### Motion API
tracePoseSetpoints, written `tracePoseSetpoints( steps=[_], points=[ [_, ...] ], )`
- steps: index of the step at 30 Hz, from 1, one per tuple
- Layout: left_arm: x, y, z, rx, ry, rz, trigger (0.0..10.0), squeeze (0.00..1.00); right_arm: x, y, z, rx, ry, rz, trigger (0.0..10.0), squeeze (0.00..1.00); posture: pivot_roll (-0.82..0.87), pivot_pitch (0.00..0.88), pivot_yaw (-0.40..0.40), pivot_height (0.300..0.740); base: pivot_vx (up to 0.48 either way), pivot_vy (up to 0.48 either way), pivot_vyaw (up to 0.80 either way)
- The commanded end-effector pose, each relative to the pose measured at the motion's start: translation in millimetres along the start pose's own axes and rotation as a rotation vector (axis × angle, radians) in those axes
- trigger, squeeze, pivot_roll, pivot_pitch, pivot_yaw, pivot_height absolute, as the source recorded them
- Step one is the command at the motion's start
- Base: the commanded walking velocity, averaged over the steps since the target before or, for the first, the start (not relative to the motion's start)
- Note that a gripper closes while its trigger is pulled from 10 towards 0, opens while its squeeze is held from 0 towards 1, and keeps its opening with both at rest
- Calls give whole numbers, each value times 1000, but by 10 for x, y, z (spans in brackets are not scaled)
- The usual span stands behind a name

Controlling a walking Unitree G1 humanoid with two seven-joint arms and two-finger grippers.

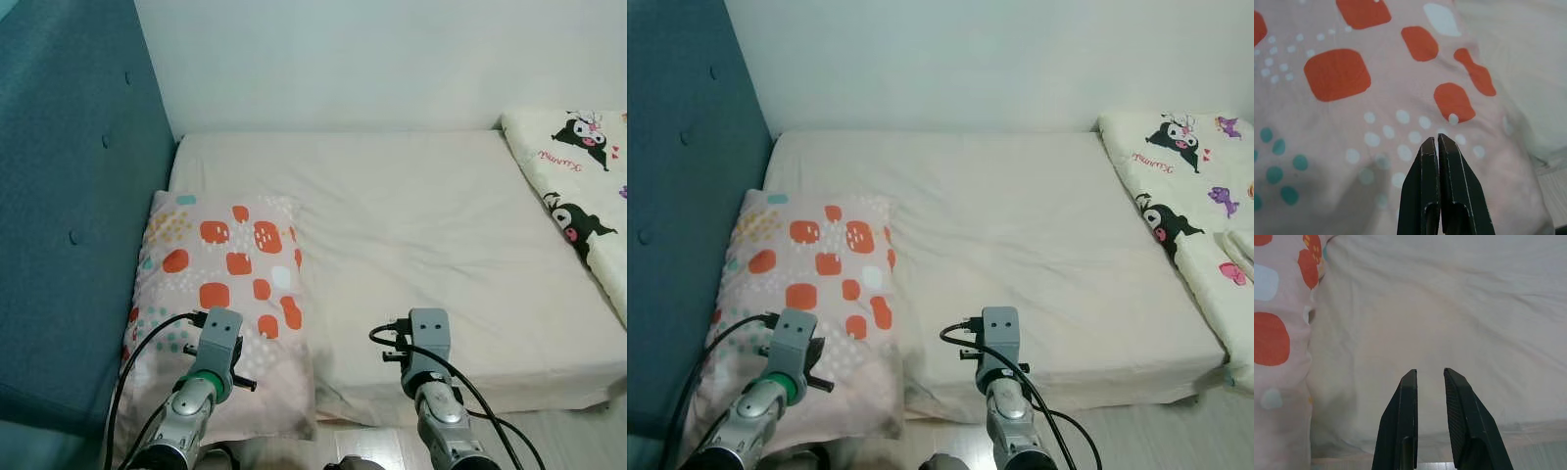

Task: Clean up the room

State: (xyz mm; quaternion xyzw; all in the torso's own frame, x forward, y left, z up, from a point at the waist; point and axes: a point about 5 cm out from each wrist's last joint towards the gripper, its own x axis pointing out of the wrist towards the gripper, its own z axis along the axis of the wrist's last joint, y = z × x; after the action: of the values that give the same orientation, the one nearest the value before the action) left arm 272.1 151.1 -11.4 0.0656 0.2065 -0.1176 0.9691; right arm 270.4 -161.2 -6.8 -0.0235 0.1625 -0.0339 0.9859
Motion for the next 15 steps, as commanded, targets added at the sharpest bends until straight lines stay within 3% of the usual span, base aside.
tracePoseSetpoints(
  steps=[1,15],
  points=[
    [-16,-62,-62,12,21,-30,10000,0,-41,-61,-87,2,29,-22,10000,0,-7,69,-5,740,0,-326,0],
    [-12,-103,-50,-18,7,-40,10000,0,-35,-43,-82,3,29,-18,10000,0,2,91,-13,740,0,-460,0]
  ],
)
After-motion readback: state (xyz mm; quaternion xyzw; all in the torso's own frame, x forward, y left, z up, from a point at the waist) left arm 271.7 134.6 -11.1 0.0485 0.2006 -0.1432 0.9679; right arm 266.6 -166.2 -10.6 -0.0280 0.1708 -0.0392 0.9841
